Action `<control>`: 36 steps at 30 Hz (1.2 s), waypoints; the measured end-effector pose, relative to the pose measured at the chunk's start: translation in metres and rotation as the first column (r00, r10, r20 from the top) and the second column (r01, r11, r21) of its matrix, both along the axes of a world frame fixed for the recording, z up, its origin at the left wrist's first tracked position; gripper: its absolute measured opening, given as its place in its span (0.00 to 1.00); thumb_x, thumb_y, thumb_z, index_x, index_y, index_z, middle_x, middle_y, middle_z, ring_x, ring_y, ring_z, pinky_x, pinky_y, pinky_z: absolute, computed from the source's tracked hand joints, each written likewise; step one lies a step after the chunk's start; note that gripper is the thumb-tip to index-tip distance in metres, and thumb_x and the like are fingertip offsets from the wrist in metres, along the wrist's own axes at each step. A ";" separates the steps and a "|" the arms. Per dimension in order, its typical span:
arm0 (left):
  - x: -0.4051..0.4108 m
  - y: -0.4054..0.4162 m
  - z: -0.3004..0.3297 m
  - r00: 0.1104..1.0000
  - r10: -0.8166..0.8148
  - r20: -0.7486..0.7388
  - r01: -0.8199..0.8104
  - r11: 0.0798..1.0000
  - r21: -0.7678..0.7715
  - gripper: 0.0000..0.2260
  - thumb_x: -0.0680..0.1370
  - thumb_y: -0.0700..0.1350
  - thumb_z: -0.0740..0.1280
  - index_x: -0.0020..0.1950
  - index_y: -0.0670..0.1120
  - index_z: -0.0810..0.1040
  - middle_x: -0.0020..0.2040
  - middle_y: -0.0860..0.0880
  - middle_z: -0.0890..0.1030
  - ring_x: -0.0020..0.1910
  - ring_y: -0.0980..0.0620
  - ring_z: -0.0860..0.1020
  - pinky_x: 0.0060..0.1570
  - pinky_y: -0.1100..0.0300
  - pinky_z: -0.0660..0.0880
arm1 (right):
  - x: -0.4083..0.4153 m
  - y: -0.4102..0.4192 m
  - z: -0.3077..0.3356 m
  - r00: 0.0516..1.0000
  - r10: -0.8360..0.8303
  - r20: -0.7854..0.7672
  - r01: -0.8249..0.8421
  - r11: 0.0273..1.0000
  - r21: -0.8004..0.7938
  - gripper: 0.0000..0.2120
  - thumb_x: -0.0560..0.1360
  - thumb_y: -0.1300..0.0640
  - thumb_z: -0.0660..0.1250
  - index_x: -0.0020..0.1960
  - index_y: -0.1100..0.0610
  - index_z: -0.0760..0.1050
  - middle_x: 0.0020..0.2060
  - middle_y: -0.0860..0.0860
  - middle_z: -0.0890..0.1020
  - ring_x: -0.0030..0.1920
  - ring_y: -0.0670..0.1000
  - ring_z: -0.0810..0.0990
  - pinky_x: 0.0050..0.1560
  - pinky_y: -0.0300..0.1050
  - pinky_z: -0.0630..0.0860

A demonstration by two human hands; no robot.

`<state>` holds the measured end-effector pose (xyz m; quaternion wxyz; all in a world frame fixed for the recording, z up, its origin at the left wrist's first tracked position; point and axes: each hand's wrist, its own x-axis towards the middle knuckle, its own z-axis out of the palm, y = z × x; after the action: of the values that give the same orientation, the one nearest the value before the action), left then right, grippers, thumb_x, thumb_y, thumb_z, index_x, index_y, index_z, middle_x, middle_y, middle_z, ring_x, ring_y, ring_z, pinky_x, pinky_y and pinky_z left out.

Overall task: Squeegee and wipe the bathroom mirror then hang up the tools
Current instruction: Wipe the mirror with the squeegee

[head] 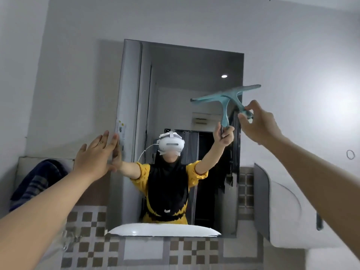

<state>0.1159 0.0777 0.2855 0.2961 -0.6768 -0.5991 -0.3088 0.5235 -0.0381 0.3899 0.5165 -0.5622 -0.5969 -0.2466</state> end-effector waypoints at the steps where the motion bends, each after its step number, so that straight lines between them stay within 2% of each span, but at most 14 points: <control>1: -0.002 0.002 0.000 1.000 -0.011 -0.005 0.011 1.000 0.007 0.49 0.70 0.56 0.70 0.73 0.52 0.33 0.78 0.48 0.43 0.76 0.48 0.47 0.71 0.44 0.56 | -0.012 0.003 -0.006 0.998 0.023 -0.050 -0.024 1.000 -0.002 0.10 0.79 0.52 0.58 0.57 0.56 0.65 0.38 0.57 0.78 0.27 0.56 0.75 0.24 0.45 0.73; 4: -0.006 0.006 0.000 0.999 -0.039 -0.019 0.039 0.999 0.011 0.48 0.72 0.56 0.68 0.72 0.52 0.31 0.77 0.48 0.42 0.76 0.48 0.47 0.71 0.45 0.56 | -0.053 0.013 -0.017 0.956 0.113 -0.272 -0.112 0.993 0.021 0.09 0.80 0.51 0.57 0.56 0.54 0.63 0.38 0.57 0.79 0.23 0.55 0.77 0.20 0.41 0.72; 8: -0.011 0.009 -0.002 0.992 -0.125 -0.035 0.127 0.990 0.060 0.46 0.71 0.54 0.68 0.75 0.51 0.36 0.78 0.46 0.46 0.76 0.45 0.50 0.70 0.41 0.58 | -0.110 0.027 -0.020 0.782 0.235 -0.577 -0.208 0.971 0.114 0.08 0.79 0.52 0.59 0.54 0.54 0.63 0.45 0.59 0.80 0.30 0.55 0.80 0.20 0.39 0.73; 12: -0.020 0.010 -0.008 0.984 -0.160 -0.082 0.165 0.984 0.060 0.45 0.72 0.59 0.67 0.75 0.52 0.37 0.77 0.45 0.44 0.76 0.45 0.50 0.71 0.42 0.55 | -0.157 0.030 -0.015 0.613 0.311 -0.726 -0.227 0.950 0.214 0.08 0.78 0.54 0.60 0.53 0.54 0.62 0.45 0.57 0.79 0.35 0.56 0.83 0.30 0.48 0.82; 16: -0.028 0.013 -0.021 0.973 -0.209 -0.100 0.217 0.973 0.082 0.42 0.73 0.61 0.64 0.76 0.52 0.41 0.77 0.45 0.46 0.75 0.44 0.52 0.71 0.41 0.54 | -0.192 0.031 -0.012 0.534 0.340 -0.774 -0.224 0.940 0.258 0.09 0.78 0.55 0.59 0.54 0.55 0.62 0.40 0.54 0.78 0.32 0.54 0.81 0.39 0.55 0.84; 20: -0.034 0.016 -0.031 0.963 -0.250 -0.103 0.256 0.966 0.046 0.41 0.73 0.61 0.63 0.75 0.55 0.39 0.77 0.46 0.44 0.76 0.45 0.50 0.69 0.38 0.54 | -0.231 0.035 -0.017 0.501 0.362 -0.786 -0.226 0.932 0.285 0.08 0.78 0.55 0.60 0.52 0.57 0.62 0.41 0.55 0.76 0.30 0.52 0.80 0.38 0.57 0.84; 22: -0.037 0.020 -0.037 0.956 -0.280 -0.083 0.282 0.959 0.014 0.41 0.74 0.62 0.63 0.73 0.57 0.35 0.77 0.49 0.41 0.76 0.46 0.47 0.68 0.34 0.53 | -0.252 0.036 -0.020 0.500 0.392 -0.772 -0.262 0.918 0.296 0.08 0.79 0.57 0.60 0.53 0.59 0.62 0.36 0.52 0.74 0.27 0.48 0.76 0.31 0.45 0.83; 23: -0.038 0.021 -0.039 0.951 -0.302 -0.067 0.303 0.953 0.001 0.42 0.73 0.61 0.63 0.72 0.59 0.33 0.76 0.50 0.40 0.76 0.46 0.46 0.67 0.32 0.54 | -0.265 0.035 -0.022 0.512 0.407 -0.756 -0.279 0.911 0.302 0.07 0.80 0.58 0.59 0.53 0.59 0.62 0.34 0.51 0.73 0.26 0.46 0.74 0.23 0.37 0.77; 25: -0.040 0.025 -0.044 0.935 -0.353 -0.029 0.353 0.936 -0.015 0.43 0.73 0.60 0.64 0.70 0.62 0.31 0.75 0.52 0.38 0.76 0.46 0.44 0.66 0.32 0.60 | -0.293 0.036 -0.027 0.535 0.438 -0.723 -0.322 0.896 0.304 0.07 0.79 0.58 0.60 0.52 0.59 0.62 0.35 0.52 0.74 0.25 0.46 0.74 0.16 0.32 0.68; 26: -0.041 0.027 -0.046 0.930 -0.367 -0.013 0.367 0.930 -0.018 0.42 0.74 0.60 0.64 0.70 0.62 0.31 0.75 0.52 0.38 0.76 0.46 0.43 0.65 0.33 0.62 | -0.308 0.039 -0.029 0.536 0.452 -0.713 -0.340 0.889 0.307 0.07 0.79 0.58 0.60 0.51 0.58 0.62 0.36 0.53 0.76 0.26 0.49 0.77 0.19 0.34 0.72; 29: -0.041 0.026 -0.051 0.937 -0.350 0.007 0.350 0.937 -0.022 0.40 0.75 0.60 0.62 0.69 0.61 0.31 0.77 0.50 0.40 0.76 0.47 0.42 0.67 0.32 0.57 | -0.344 0.045 -0.038 0.520 0.478 -0.708 -0.382 0.871 0.308 0.07 0.77 0.56 0.60 0.48 0.55 0.61 0.37 0.55 0.79 0.35 0.59 0.83 0.34 0.57 0.83; 30: -0.041 0.026 -0.052 0.935 -0.354 0.015 0.354 0.935 -0.026 0.40 0.75 0.60 0.62 0.69 0.61 0.31 0.77 0.50 0.41 0.76 0.47 0.41 0.68 0.32 0.56 | -0.350 0.046 -0.041 0.528 0.482 -0.699 -0.389 0.869 0.305 0.07 0.77 0.56 0.60 0.48 0.55 0.61 0.36 0.54 0.78 0.35 0.58 0.83 0.34 0.56 0.82; 33: -0.042 0.025 -0.057 0.929 -0.370 0.031 0.371 0.927 -0.050 0.39 0.75 0.59 0.62 0.69 0.59 0.31 0.77 0.50 0.41 0.75 0.48 0.39 0.68 0.32 0.52 | -0.356 0.045 -0.051 0.592 0.471 -0.654 -0.380 0.879 0.288 0.07 0.79 0.57 0.61 0.50 0.56 0.63 0.34 0.49 0.74 0.31 0.48 0.77 0.28 0.43 0.74; 36: -0.043 0.026 -0.060 0.930 -0.368 0.001 0.367 0.928 -0.064 0.40 0.75 0.59 0.62 0.70 0.59 0.32 0.77 0.50 0.41 0.75 0.47 0.37 0.67 0.32 0.50 | -0.348 0.044 -0.065 0.683 0.424 -0.595 -0.350 0.905 0.243 0.07 0.78 0.55 0.62 0.51 0.54 0.64 0.36 0.47 0.74 0.34 0.51 0.79 0.34 0.48 0.80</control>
<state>0.0732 0.1033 0.2255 0.2149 -0.7876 -0.4697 -0.3360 0.1754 0.0059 0.3251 0.7575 -0.4436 -0.4773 0.0405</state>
